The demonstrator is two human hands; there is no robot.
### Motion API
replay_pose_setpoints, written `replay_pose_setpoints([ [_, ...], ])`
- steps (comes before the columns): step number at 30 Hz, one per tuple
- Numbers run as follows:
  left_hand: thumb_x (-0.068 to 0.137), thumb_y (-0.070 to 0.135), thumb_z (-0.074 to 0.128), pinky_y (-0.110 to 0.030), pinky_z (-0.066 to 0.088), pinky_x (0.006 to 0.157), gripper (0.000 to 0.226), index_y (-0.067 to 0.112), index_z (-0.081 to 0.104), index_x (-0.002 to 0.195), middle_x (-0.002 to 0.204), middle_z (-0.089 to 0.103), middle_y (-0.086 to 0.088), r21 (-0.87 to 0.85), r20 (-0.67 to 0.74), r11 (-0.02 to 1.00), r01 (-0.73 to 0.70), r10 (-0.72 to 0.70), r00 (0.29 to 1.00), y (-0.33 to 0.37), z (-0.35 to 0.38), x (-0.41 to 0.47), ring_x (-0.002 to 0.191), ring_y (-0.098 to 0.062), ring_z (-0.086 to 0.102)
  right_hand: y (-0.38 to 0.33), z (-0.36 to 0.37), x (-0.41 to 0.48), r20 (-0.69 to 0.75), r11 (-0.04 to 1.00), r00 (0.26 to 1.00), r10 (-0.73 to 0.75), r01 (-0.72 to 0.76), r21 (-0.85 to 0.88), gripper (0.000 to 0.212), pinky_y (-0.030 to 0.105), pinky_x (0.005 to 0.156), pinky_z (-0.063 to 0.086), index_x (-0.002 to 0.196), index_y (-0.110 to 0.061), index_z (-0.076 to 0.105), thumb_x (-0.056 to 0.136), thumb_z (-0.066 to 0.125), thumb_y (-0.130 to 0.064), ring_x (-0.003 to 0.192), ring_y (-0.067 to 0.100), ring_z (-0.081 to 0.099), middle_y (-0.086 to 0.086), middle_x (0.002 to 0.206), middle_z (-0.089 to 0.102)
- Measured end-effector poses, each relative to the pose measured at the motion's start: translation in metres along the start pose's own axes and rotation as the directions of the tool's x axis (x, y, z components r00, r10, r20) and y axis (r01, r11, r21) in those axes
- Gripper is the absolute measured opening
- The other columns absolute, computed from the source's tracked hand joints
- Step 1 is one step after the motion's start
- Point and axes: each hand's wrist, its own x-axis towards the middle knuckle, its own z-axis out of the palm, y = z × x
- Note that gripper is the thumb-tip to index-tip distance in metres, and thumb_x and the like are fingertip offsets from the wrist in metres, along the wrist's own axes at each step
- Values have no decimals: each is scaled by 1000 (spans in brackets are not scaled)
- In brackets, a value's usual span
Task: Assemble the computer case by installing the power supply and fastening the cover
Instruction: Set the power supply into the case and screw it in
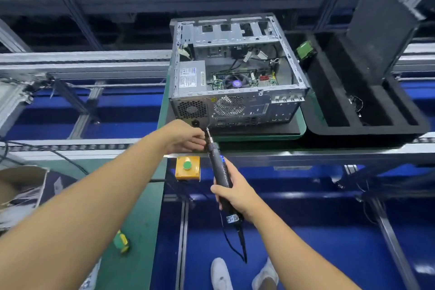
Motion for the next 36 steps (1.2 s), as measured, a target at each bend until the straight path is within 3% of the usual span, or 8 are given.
replay_pose_setpoints([
  [3, 91, 16, 65, -26, 57, 52, 13, 7, 73, 87, 68, 74, -2, 327, -59, 920, -215, 247, 967, 42, -43, -11, 66, -24, 74, 12, 4, 6, 0, 1000, 1000, 22, -22, 13, 85, 35, 63, 57, 149, -52, 34, 78, 73, -26, 62, 20, 63, -1, 84, 66],
  [6, 87, 28, 60, -33, 56, 60, 17, 21, 73, 80, 67, 71, 0, 545, -162, 739, -396, 556, 815, 99, -72, -7, 72, -28, 71, 21, 9, 13, -30, 997, 999, 42, -40, 64, 92, 34, 65, 57, 152, -58, 26, 79, 74, -26, 66, 19, 64, -2, 87, 67],
  [9, 89, 43, 49, -33, 46, 73, 34, 21, 73, 100, 94, 70, -4, 820, -148, 481, -310, 702, 697, 137, -71, 25, 87, -27, 60, 25, 12, 23, -79, 995, 995, 63, -56, 84, 97, 35, 67, 59, 154, -59, 22, 80, 75, -26, 69, 19, 65, -4, 92, 68],
  [12, 93, 54, 47, -45, 45, 94, 54, 11, 63, 120, 127, 57, -18, 902, -133, 398, -166, 623, 771, 151, -61, 68, 108, -34, 53, 26, 10, 32, -84, 996, 995, 62, -57, 66, 96, 37, 67, 61, 153, -61, 21, 83, 74, -24, 68, 18, 65, -6, 94, 69],
  [17, 87, 61, 50, -44, 46, 89, 60, 8, 55, 114, 124, 61, -20, 962, -127, 271, -28, 537, 834, 147, -61, 109, 108, -39, 57, 26, 5, 38, -72, 996, 994, 85, -84, 11, 97, 38, 72, 63, 154, -61, 17, 85, 73, -23, 70, 15, 67, -4, 99, 68],
  [21, 82, 51, 45, -41, 40, 76, 61, 12, 48, 129, 121, 60, -21, 950, -151, 310, -30, 545, 825, 142, -57, 119, 106, -41, 55, 27, 5, 39, -71, 996, 994, 84, -84, -6, 95, 39, 72, 63, 154, -61, 19, 86, 73, -21, 71, 14, 67, -4, 102, 67],
  [27, 82, 41, 43, -40, 37, 69, 31, 17, 46, 101, 94, 56, -17, 937, -154, 340, -86, 620, 769, 138, -58, 127, 85, -37, 49, 26, 4, 45, -71, 997, 994, 77, -78, -5, 95, 34, 67, 62, 155, -59, 20, 87, 73, -19, 69, 11, 66, -3, 100, 66],
  [36, 78, 39, 43, -38, 35, 64, 26, 18, 47, 92, 75, 48, -4, 917, -167, 378, -125, 650, 742, 133, -57, 132, 82, -36, 51, 25, 9, 49, -100, 994, 991, 90, -83, 67, 95, 32, 64, 59, 158, -52, 22, 88, 74, -14, 70, 13, 64, 0, 102, 67],
])
